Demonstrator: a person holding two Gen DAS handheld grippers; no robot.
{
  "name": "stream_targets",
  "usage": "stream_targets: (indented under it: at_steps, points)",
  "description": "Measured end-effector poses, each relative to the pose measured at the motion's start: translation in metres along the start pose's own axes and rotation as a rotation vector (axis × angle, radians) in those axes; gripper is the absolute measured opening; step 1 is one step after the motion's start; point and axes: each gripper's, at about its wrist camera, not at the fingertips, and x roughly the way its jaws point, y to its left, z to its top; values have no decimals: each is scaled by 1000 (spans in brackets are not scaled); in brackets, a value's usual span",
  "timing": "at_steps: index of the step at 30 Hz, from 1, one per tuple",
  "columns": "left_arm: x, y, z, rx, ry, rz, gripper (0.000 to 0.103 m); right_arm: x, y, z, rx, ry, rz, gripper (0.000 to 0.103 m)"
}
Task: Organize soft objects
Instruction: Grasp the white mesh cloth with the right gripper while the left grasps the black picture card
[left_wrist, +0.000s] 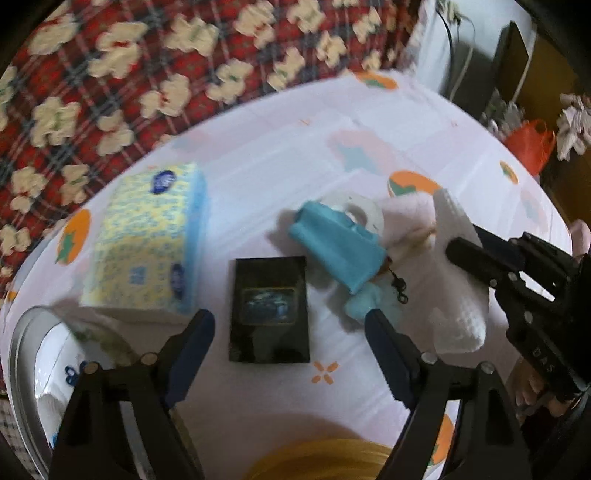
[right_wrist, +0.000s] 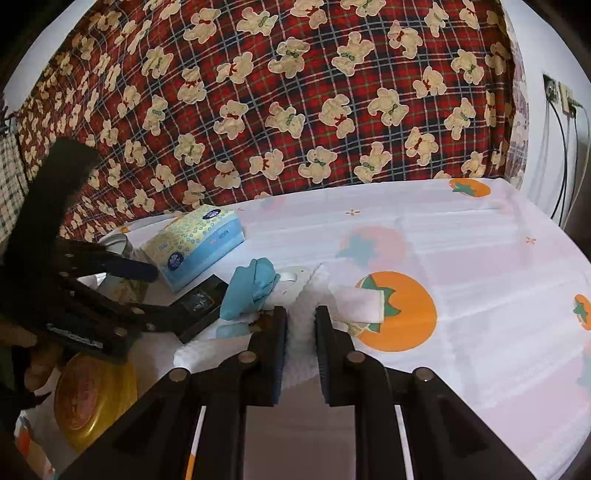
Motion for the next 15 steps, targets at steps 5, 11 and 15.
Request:
stream_targets:
  at_steps: [5, 11, 15]
  points:
    - [18, 4, 11, 13, 78, -9, 72, 0, 0, -1, 5, -14, 31, 17]
    - [35, 13, 13, -15, 143, -11, 65, 0, -2, -1, 11, -13, 61, 17]
    - [43, 11, 13, -12, 159, -14, 66, 0, -4, -1, 25, -13, 78, 17]
